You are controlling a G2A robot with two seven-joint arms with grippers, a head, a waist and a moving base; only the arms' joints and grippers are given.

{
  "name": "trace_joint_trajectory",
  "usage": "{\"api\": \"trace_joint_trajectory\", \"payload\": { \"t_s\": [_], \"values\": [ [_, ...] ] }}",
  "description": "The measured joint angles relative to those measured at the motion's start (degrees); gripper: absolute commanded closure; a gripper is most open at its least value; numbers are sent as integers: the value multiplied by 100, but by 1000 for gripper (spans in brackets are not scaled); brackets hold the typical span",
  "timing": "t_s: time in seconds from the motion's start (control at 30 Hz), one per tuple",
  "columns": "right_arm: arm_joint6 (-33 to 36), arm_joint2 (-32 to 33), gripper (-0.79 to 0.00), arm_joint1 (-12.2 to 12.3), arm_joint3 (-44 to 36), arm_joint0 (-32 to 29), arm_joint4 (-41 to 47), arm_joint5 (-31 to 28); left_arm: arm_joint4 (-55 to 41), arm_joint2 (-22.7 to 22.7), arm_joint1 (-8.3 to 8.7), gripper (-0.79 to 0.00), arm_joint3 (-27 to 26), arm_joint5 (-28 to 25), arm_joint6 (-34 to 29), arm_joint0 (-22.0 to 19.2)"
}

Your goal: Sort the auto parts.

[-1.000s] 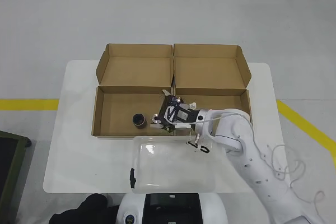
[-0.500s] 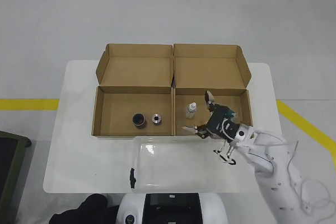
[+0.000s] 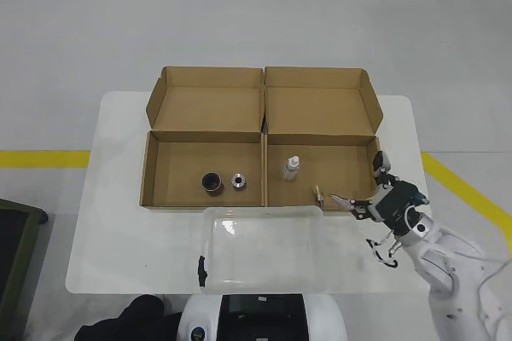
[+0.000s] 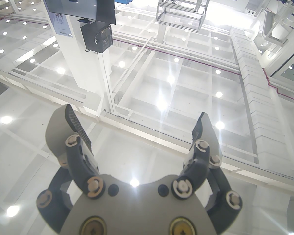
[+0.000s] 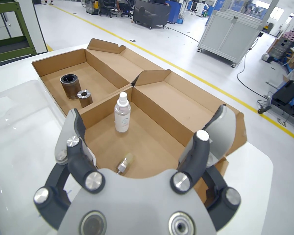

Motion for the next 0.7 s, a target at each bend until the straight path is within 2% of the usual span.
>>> {"api": "trace_joint_trajectory", "payload": {
  "t_s": [0.37,0.7],
  "values": [
    [-343,691,-785,62,-94,-760,55,115,0,0,0,-785,0,0,0,0],
    [-511,818,-785,82,-46,-908,90,102,0,0,0,-785,0,0,0,0]
  ]
}}
